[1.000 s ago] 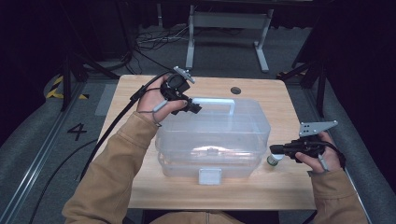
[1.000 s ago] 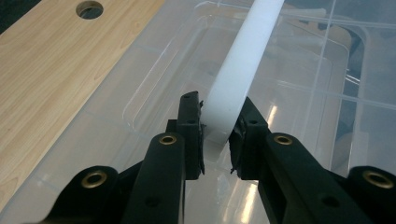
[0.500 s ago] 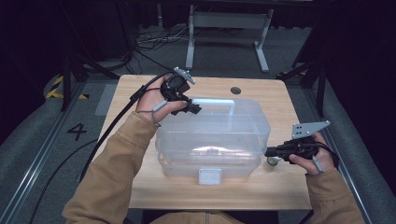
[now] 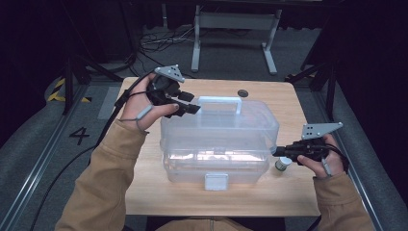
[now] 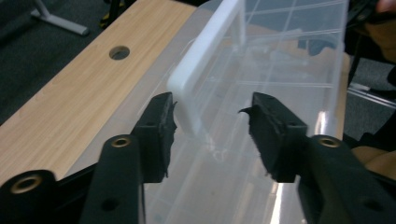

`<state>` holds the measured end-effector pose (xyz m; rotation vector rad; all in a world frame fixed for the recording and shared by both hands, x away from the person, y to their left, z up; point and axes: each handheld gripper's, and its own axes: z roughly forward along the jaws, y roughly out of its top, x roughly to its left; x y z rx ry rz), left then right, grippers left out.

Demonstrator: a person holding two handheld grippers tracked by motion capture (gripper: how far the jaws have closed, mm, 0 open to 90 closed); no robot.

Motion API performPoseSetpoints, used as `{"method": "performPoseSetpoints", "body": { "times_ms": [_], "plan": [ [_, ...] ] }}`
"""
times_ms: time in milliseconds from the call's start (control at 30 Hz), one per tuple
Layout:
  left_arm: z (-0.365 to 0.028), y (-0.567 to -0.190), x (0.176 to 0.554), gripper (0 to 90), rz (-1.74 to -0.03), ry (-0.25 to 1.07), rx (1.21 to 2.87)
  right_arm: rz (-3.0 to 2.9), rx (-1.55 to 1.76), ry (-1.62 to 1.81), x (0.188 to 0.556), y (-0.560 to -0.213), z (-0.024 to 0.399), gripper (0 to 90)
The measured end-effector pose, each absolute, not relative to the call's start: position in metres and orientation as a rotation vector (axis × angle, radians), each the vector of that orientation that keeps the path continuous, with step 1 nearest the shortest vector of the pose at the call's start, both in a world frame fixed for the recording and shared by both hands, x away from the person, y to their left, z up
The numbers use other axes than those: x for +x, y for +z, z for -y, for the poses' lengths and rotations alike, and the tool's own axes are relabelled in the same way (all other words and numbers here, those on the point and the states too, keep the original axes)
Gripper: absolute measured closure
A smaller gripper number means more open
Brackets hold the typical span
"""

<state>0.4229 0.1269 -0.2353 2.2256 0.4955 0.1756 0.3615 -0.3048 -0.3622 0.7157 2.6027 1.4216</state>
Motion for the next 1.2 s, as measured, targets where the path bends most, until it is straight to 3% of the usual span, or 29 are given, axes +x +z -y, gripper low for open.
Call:
{"method": "performPoseSetpoints", "body": {
  "times_ms": [333, 1200],
  "plan": [
    [-0.154, -0.218, 0.405, 67.2, -0.514, 0.152, 2.106, -2.526, 0.754, 1.472, 0.367, -0.353, 0.304, 90.0],
    [-0.18, -0.237, 0.367, 74.0, -0.495, 0.153, 2.047, -2.306, 0.852, 1.562, 0.376, -0.34, 0.298, 90.0]
  ]
}}
